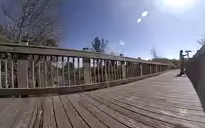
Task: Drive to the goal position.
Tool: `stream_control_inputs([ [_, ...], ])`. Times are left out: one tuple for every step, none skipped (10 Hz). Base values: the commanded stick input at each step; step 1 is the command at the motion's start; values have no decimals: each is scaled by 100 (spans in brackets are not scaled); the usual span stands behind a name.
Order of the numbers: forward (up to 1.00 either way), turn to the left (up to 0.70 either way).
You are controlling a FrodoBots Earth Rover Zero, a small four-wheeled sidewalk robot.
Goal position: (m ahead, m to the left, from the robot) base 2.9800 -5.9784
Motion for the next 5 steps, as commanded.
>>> stream_control_inputs([
  [67,-16],
  [67,-16],
  [66,-16],
  [66,-18],
  [65,-21],
])
